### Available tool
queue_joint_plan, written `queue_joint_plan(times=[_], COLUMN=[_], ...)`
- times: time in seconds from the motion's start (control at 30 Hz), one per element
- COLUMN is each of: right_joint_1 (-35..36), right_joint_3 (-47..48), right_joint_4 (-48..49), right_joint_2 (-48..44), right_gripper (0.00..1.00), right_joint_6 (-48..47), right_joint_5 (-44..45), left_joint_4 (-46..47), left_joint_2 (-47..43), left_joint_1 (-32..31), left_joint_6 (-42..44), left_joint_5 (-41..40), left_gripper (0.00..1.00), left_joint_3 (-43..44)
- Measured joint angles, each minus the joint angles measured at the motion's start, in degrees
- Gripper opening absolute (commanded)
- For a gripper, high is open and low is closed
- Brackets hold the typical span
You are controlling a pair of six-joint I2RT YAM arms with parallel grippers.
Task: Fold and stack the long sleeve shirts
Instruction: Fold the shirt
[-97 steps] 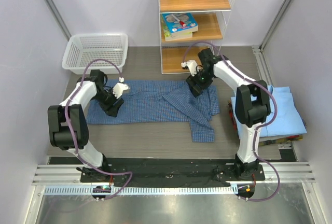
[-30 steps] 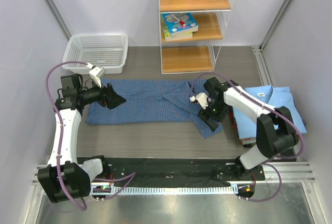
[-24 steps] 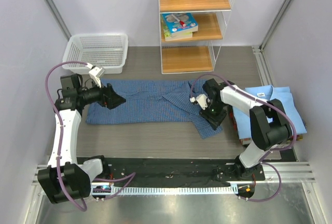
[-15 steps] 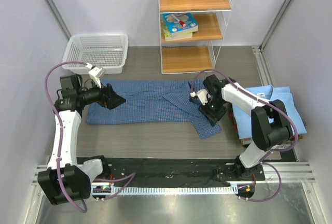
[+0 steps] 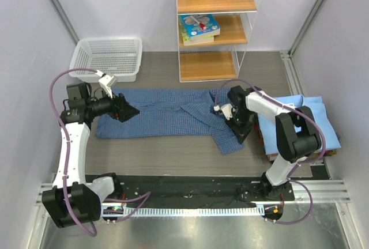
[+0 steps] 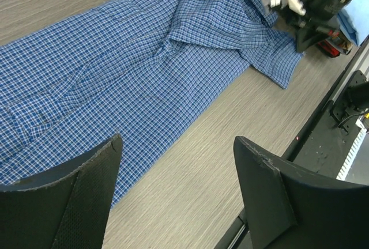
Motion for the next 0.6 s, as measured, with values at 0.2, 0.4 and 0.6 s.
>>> queue_joint_plan(times=[0.2, 0.4, 0.6], right_joint_1=[6.27, 24.68, 34.23], right_joint_3=[18.80, 35.23, 53.44], right_joint_4=[-4.94, -5.57, -6.84], right_joint_2=[-0.04, 5.44, 25.57], right_gripper=[0.01, 0.01, 0.58], right_joint_6=[-2.51, -11.15, -18.21], right_joint_5=[-1.05, 9.33, 16.20], left_joint_4=[-2.62, -3.65, 2.03], left_joint_2=[0.07, 1.14, 0.85], left_joint_1=[0.00, 0.00, 0.66], left_joint_6=[2.80, 3.72, -3.52], left_joint_5=[2.29, 2.95, 2.38], left_gripper=[0.75, 0.75, 0.75], left_joint_3=[1.62, 3.50, 2.12])
